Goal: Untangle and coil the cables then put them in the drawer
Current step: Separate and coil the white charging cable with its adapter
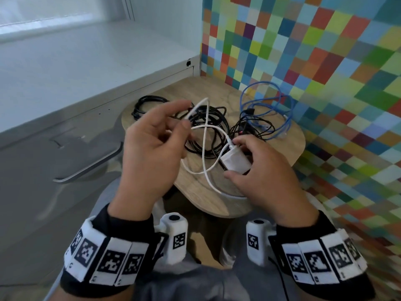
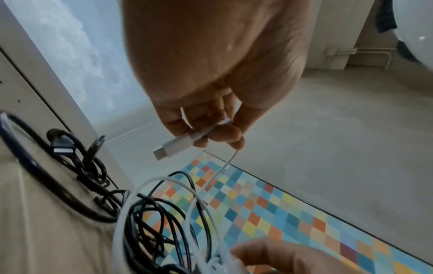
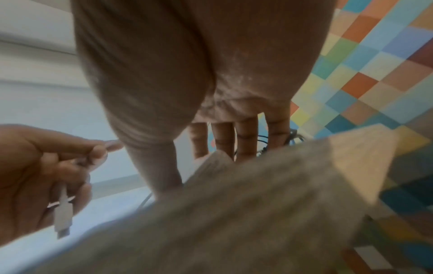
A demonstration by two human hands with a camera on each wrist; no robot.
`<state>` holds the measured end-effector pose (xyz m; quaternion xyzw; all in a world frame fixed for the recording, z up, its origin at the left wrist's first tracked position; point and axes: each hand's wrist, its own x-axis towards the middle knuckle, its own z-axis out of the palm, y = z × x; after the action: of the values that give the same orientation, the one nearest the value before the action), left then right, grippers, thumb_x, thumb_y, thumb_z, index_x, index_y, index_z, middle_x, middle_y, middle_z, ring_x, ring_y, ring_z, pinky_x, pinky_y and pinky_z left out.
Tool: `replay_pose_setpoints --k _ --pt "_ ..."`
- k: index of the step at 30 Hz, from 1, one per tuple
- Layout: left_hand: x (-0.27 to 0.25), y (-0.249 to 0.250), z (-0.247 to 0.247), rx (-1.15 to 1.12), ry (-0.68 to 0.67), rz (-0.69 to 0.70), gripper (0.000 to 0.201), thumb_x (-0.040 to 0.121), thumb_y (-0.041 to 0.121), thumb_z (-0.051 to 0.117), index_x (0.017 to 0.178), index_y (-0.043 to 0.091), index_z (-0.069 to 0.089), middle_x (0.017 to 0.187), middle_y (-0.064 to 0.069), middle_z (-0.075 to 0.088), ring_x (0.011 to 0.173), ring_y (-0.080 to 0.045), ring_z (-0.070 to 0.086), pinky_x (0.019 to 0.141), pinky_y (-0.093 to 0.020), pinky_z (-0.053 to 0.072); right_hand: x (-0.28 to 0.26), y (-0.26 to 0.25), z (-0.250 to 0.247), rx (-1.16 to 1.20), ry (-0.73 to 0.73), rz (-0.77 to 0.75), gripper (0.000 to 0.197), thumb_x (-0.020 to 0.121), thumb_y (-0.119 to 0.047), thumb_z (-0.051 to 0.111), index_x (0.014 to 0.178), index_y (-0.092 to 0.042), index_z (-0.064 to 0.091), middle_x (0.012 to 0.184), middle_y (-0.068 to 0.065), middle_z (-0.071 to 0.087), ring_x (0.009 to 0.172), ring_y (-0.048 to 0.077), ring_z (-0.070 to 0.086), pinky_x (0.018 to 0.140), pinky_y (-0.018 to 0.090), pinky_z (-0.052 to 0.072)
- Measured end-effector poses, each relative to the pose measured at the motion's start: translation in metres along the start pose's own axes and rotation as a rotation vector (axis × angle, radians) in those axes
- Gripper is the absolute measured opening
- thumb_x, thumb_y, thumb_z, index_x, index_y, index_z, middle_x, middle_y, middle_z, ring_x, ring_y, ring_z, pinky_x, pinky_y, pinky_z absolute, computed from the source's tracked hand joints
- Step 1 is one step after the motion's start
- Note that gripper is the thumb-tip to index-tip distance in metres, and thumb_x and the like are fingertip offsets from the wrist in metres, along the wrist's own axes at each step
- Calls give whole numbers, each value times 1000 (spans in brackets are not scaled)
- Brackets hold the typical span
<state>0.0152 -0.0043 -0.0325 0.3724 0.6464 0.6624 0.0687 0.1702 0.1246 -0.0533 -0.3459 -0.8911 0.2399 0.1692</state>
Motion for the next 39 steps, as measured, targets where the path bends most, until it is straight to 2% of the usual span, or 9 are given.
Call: replay_pose_setpoints --k 4,8,12,16,24,27,30,32,39 --pt "10 -8 -17 -25 140 -28 19 99 11 64 113 20 74 78 -2 74 53 -10 52 53 -28 40 -1 3 -8 220 208 -36 53 82 -18 76 129 -35 58 117 -9 61 100 14 62 82 39 58" --pt "19 -13 -35 25 228 -62 18 99 8 61 107 15 75 80 -7 72 50 0 51 53 -14 38 -2 2 -35 520 479 -85 50 83 3 73 123 -25 63 116 -10 64 95 1 63 73 13 49" --pt "25 -20 -54 172 207 -139 22 96 13 64 95 31 76 75 0 65 46 -2 43 48 -18 33 -2 6 -58 575 649 -184 48 87 6 69 131 -10 60 123 5 64 102 7 64 82 23 55" --pt "20 3 -54 307 152 -76 21 95 31 65 115 35 73 110 7 72 101 -4 66 87 -29 52 -6 -2 -59 588 573 -282 52 88 9 69 136 -8 57 134 7 62 123 11 61 101 26 51" --pt "-12 41 -1 -232 -446 -27 29 95 28 62 119 13 67 91 -10 76 88 -26 75 82 -40 60 -16 -34 -40 667 417 -461 58 90 7 72 138 -12 48 133 0 56 125 10 59 102 26 50" --pt "-15 28 6 -123 -574 -104 15 97 23 66 101 10 72 78 -10 73 74 -32 71 70 -42 56 -18 -35 -49 819 489 -446 54 98 -3 66 146 -6 42 141 20 52 120 37 62 91 46 59" --pt "-8 17 2 -24 -519 -122 17 98 25 63 88 14 72 70 -8 68 65 -22 68 64 -32 55 -15 -16 -62 825 590 -339 63 99 -34 65 150 -4 42 142 23 53 110 35 67 82 42 61" --pt "-2 12 -6 72 -407 -68 18 98 28 62 86 22 74 69 -8 69 67 -25 69 68 -40 57 -12 -6 -67 889 600 -194 76 93 -54 69 148 -6 48 138 22 57 104 32 71 82 48 62" --pt "5 11 -21 87 -39 5 13 93 16 75 96 28 78 94 -6 75 81 -28 71 78 -38 56 -12 -5 -49 754 494 -188 37 93 -24 75 126 -34 62 127 3 67 110 25 69 89 37 60"
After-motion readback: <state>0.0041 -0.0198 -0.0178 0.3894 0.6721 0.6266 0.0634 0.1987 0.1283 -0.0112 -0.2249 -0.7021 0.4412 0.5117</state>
